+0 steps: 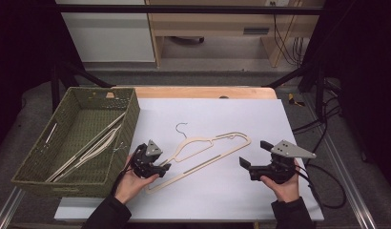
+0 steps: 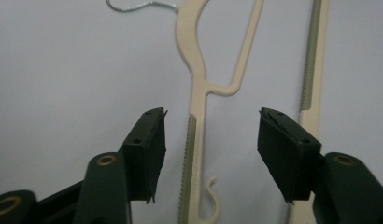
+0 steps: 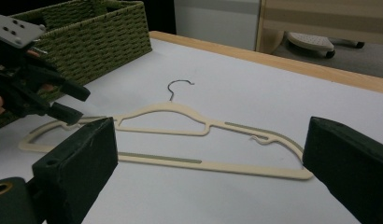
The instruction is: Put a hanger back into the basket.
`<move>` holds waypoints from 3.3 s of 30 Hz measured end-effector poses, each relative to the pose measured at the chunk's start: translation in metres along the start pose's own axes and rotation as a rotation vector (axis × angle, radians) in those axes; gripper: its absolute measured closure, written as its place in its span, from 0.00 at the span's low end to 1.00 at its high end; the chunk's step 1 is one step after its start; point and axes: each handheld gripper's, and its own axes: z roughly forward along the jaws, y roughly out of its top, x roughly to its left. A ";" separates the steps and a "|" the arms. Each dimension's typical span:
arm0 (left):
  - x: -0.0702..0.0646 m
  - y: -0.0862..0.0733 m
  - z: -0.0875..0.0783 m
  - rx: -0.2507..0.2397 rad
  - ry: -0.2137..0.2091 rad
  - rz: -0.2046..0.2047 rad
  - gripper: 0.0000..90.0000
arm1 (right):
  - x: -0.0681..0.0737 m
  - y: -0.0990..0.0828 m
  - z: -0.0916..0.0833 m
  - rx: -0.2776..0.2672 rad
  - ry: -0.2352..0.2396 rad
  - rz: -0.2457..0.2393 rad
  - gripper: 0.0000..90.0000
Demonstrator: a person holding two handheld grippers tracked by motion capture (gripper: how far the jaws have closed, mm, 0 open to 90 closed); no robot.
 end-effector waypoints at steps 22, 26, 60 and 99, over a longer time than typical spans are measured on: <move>-0.009 -0.009 0.009 0.076 -0.045 -0.067 0.88 | 0.002 -0.002 0.005 0.020 0.005 -0.013 0.04; -0.015 -0.014 0.009 0.053 -0.056 -0.061 0.86 | 0.002 -0.002 0.005 0.020 0.011 -0.011 0.05; -0.037 -0.004 -0.022 -0.059 0.106 0.040 0.88 | 0.043 0.029 0.097 0.081 0.124 -0.033 0.08; -0.045 0.001 -0.038 -0.093 0.120 0.077 0.88 | 0.055 0.033 0.254 0.334 0.039 0.013 0.64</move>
